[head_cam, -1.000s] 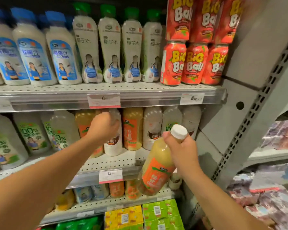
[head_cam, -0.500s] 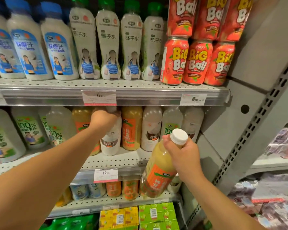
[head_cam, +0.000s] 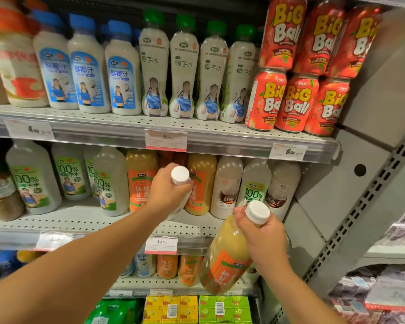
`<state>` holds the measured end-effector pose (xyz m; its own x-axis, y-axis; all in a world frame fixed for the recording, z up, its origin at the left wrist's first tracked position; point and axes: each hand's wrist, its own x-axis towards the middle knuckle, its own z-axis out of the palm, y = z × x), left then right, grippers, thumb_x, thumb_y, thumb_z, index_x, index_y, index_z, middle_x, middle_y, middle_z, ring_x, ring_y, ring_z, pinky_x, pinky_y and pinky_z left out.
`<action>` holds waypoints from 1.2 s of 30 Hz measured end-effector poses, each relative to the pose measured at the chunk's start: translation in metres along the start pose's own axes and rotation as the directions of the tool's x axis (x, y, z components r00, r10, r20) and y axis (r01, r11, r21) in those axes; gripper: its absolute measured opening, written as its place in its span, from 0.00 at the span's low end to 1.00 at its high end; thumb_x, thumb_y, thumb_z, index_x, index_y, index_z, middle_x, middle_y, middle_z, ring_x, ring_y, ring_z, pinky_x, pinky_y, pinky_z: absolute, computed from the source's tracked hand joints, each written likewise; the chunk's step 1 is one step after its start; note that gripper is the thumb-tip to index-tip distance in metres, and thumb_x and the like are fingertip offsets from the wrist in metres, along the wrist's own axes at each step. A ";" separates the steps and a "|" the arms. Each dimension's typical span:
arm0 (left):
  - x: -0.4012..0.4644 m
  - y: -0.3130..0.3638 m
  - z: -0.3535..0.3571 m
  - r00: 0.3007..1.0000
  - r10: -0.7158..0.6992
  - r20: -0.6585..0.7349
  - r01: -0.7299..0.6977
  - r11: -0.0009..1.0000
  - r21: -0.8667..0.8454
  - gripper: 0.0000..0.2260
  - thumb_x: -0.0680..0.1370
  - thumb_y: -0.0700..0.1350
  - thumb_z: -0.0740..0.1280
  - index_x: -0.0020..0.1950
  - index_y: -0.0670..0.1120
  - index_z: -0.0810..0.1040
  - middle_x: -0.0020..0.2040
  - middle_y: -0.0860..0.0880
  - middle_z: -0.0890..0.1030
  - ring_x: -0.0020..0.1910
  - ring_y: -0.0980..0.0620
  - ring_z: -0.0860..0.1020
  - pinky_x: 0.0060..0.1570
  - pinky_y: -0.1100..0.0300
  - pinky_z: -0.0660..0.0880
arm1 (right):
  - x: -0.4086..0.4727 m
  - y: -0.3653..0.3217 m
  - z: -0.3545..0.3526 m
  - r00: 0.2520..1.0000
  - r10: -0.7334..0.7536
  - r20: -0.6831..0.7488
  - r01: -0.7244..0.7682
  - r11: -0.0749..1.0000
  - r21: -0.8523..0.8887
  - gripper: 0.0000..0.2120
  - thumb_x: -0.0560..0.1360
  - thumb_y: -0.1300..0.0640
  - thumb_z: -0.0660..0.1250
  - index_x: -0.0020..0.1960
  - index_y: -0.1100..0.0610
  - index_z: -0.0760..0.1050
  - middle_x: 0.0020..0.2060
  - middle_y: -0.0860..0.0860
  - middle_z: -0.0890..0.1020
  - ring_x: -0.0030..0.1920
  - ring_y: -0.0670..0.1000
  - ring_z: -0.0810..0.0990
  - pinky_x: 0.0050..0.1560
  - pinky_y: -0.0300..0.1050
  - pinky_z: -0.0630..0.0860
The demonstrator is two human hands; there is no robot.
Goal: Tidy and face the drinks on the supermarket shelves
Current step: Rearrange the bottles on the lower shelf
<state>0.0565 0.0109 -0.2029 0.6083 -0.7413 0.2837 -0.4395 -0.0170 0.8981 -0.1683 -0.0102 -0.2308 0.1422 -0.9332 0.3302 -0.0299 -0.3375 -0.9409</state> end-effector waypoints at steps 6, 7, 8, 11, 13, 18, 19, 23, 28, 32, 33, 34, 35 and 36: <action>-0.022 0.004 -0.031 0.979 -0.047 -0.196 0.000 0.973 -0.233 0.09 0.71 0.46 0.73 0.47 0.52 0.74 0.42 0.52 0.79 0.40 0.56 0.77 0.35 0.62 0.69 | 0.006 -0.024 0.019 0.999 -0.037 0.003 0.036 0.998 0.059 0.10 0.66 0.49 0.73 0.44 0.52 0.84 0.36 0.40 0.84 0.38 0.38 0.81 0.34 0.29 0.72; -0.025 0.007 -0.038 0.976 -0.045 -0.213 -0.007 0.971 -0.238 0.09 0.71 0.46 0.73 0.47 0.52 0.75 0.42 0.52 0.79 0.40 0.57 0.76 0.35 0.62 0.69 | 0.009 -0.027 0.026 0.999 -0.044 -0.009 0.044 0.997 0.069 0.11 0.65 0.48 0.72 0.45 0.52 0.84 0.37 0.41 0.85 0.38 0.38 0.81 0.35 0.30 0.73; -0.027 0.008 -0.046 0.971 -0.044 -0.233 -0.012 0.972 -0.234 0.09 0.71 0.46 0.73 0.47 0.53 0.74 0.42 0.52 0.79 0.40 0.58 0.76 0.35 0.62 0.69 | 0.013 -0.030 0.033 0.998 -0.059 -0.019 0.060 0.995 0.075 0.09 0.66 0.49 0.73 0.45 0.51 0.84 0.37 0.41 0.85 0.39 0.39 0.81 0.36 0.30 0.73; -0.031 0.009 -0.070 0.952 -0.058 -0.299 -0.010 0.975 -0.221 0.09 0.71 0.46 0.72 0.46 0.54 0.73 0.43 0.53 0.79 0.42 0.57 0.76 0.36 0.59 0.70 | 0.025 -0.034 0.060 0.994 -0.106 -0.026 0.108 0.991 0.085 0.06 0.68 0.54 0.74 0.45 0.50 0.83 0.38 0.39 0.85 0.40 0.39 0.82 0.37 0.31 0.73; -0.033 0.003 -0.088 0.946 -0.066 -0.318 0.000 0.979 -0.205 0.10 0.71 0.46 0.73 0.46 0.55 0.73 0.43 0.53 0.80 0.43 0.54 0.77 0.38 0.57 0.72 | 0.031 -0.035 0.079 0.994 -0.111 -0.012 0.111 0.991 0.075 0.07 0.68 0.53 0.75 0.45 0.49 0.83 0.37 0.39 0.85 0.41 0.38 0.82 0.37 0.29 0.73; -0.039 -0.020 -0.129 0.934 -0.054 -0.352 0.013 0.993 -0.119 0.10 0.70 0.46 0.74 0.46 0.54 0.75 0.42 0.52 0.80 0.42 0.52 0.78 0.38 0.56 0.73 | 0.047 -0.031 0.118 0.997 -0.044 0.065 0.045 0.999 -0.013 0.14 0.63 0.44 0.72 0.45 0.49 0.81 0.40 0.44 0.83 0.41 0.40 0.81 0.40 0.41 0.73; -0.040 -0.024 -0.135 0.933 -0.050 -0.358 0.014 0.995 -0.102 0.10 0.70 0.46 0.74 0.46 0.54 0.75 0.42 0.52 0.80 0.42 0.52 0.78 0.38 0.56 0.74 | 0.051 -0.032 0.126 0.995 -0.038 0.088 0.042 0.998 -0.038 0.15 0.62 0.42 0.71 0.45 0.49 0.80 0.39 0.44 0.83 0.41 0.41 0.81 0.41 0.42 0.74; -0.040 -0.035 -0.150 0.927 -0.055 -0.372 0.029 0.997 -0.074 0.10 0.69 0.46 0.75 0.44 0.53 0.75 0.41 0.50 0.80 0.40 0.52 0.78 0.36 0.58 0.74 | 0.063 -0.038 0.151 0.975 -0.105 0.196 0.135 0.980 -0.149 0.08 0.63 0.45 0.72 0.38 0.46 0.76 0.32 0.41 0.81 0.36 0.41 0.79 0.37 0.42 0.73; -0.037 -0.042 -0.154 0.925 -0.075 -0.372 0.040 0.994 -0.100 0.10 0.70 0.44 0.75 0.45 0.52 0.75 0.41 0.50 0.80 0.41 0.51 0.79 0.37 0.58 0.74 | 0.067 -0.049 0.177 0.905 -0.126 0.406 0.236 0.943 -0.233 0.09 0.60 0.39 0.69 0.37 0.42 0.76 0.33 0.32 0.80 0.38 0.33 0.78 0.34 0.36 0.69; -0.034 -0.045 -0.153 0.923 -0.089 -0.375 0.054 0.993 -0.105 0.10 0.70 0.44 0.75 0.45 0.53 0.75 0.41 0.50 0.80 0.42 0.50 0.79 0.39 0.56 0.75 | 0.071 -0.057 0.203 0.823 -0.103 0.559 0.296 0.917 -0.268 0.08 0.64 0.43 0.72 0.36 0.46 0.76 0.34 0.41 0.81 0.38 0.43 0.79 0.39 0.43 0.76; -0.033 -0.046 -0.154 0.924 -0.089 -0.373 0.054 0.993 -0.102 0.10 0.70 0.44 0.74 0.46 0.53 0.75 0.41 0.50 0.80 0.42 0.50 0.79 0.39 0.56 0.74 | 0.073 -0.059 0.209 0.813 -0.079 0.577 0.297 0.908 -0.295 0.10 0.64 0.44 0.72 0.34 0.48 0.76 0.32 0.42 0.80 0.37 0.45 0.79 0.38 0.44 0.75; -0.033 -0.047 -0.156 0.924 -0.086 -0.372 0.054 0.994 -0.098 0.10 0.71 0.44 0.74 0.46 0.53 0.75 0.42 0.49 0.80 0.43 0.50 0.79 0.39 0.56 0.74 | 0.075 -0.061 0.214 0.805 -0.038 0.592 0.288 0.898 -0.332 0.12 0.65 0.43 0.72 0.32 0.50 0.75 0.30 0.43 0.79 0.36 0.48 0.78 0.37 0.45 0.74; -0.033 -0.047 -0.157 0.925 -0.084 -0.370 0.054 0.994 -0.091 0.10 0.71 0.44 0.74 0.46 0.53 0.75 0.42 0.49 0.80 0.43 0.50 0.79 0.39 0.56 0.74 | 0.080 -0.060 0.219 0.798 0.020 0.602 0.266 0.886 -0.381 0.14 0.67 0.42 0.71 0.33 0.52 0.74 0.32 0.44 0.80 0.38 0.50 0.78 0.39 0.45 0.73; -0.032 -0.047 -0.158 0.927 -0.082 -0.367 0.055 0.995 -0.085 0.10 0.71 0.44 0.74 0.47 0.53 0.75 0.42 0.49 0.80 0.43 0.50 0.78 0.39 0.56 0.74 | 0.086 -0.060 0.223 0.794 0.092 0.600 0.239 0.861 -0.448 0.16 0.69 0.40 0.69 0.39 0.53 0.77 0.39 0.48 0.82 0.44 0.53 0.79 0.44 0.46 0.73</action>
<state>0.1620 0.1414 -0.2016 0.8423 -0.4394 0.3122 -0.3479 -0.0007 0.9375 0.0664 -0.0426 -0.1627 0.7042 -0.6980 0.1300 -0.4353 -0.5690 -0.6977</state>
